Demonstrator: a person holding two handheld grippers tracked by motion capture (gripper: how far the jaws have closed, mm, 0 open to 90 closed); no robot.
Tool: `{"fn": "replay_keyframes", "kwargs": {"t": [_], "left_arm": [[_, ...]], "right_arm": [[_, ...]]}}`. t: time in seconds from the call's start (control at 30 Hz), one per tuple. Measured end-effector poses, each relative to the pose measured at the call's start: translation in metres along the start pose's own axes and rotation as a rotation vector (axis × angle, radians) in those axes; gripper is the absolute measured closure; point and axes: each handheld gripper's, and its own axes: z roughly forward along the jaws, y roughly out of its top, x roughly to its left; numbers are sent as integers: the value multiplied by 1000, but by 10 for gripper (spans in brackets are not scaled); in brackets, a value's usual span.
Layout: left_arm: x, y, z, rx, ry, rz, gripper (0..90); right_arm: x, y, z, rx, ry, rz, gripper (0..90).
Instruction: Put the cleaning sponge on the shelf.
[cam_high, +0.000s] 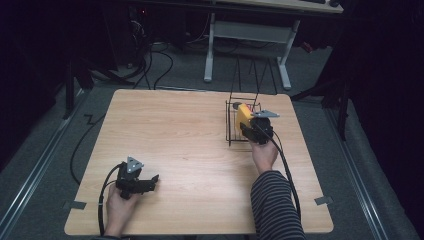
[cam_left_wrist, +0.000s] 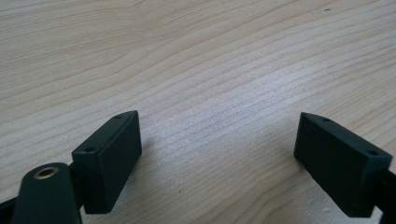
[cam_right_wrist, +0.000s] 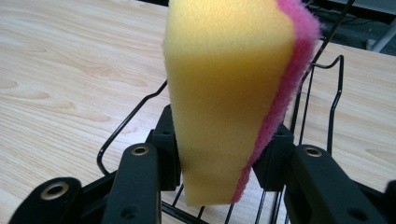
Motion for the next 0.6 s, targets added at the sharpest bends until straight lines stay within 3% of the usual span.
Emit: {"fn": "replay_keyframes", "kwargs": {"t": [0.6], "left_arm": [[0, 0, 0, 0, 0, -1, 155]], "right_arm": [[2, 1, 8, 21, 2, 4, 607]]}}
